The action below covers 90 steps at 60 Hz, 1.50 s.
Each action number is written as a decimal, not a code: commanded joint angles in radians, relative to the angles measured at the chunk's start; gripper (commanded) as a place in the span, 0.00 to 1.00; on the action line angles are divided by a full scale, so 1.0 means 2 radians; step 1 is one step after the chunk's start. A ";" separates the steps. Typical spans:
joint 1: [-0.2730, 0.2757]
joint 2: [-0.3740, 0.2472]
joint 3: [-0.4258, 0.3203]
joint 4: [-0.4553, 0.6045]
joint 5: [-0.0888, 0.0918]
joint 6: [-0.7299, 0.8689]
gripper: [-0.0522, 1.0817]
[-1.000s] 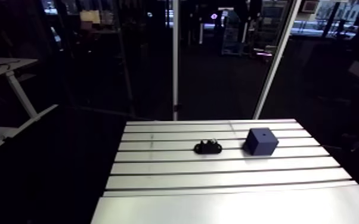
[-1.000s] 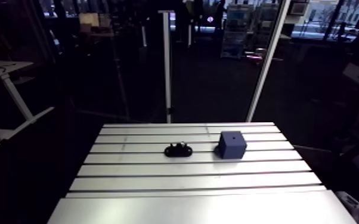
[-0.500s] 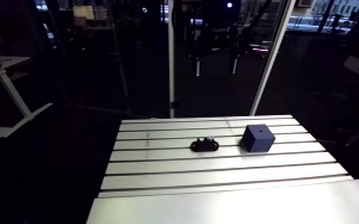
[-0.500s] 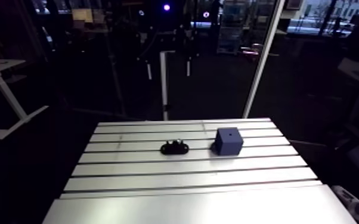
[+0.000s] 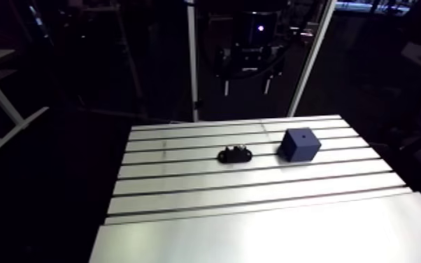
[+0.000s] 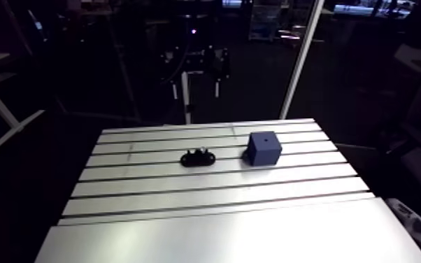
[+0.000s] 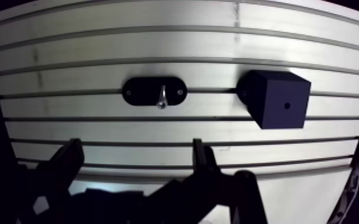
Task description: Pick up the M10 bolt and insert it into the hole until fully seated.
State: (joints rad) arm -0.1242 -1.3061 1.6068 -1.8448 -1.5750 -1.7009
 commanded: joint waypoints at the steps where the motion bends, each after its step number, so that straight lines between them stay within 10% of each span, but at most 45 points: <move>1: -0.002 0.020 0.006 -0.005 0.007 0.009 0.05; 90: -0.007 0.060 0.045 -0.044 -0.001 0.005 0.07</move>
State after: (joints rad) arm -0.1368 -1.1964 1.6894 -1.9336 -1.5761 -1.6904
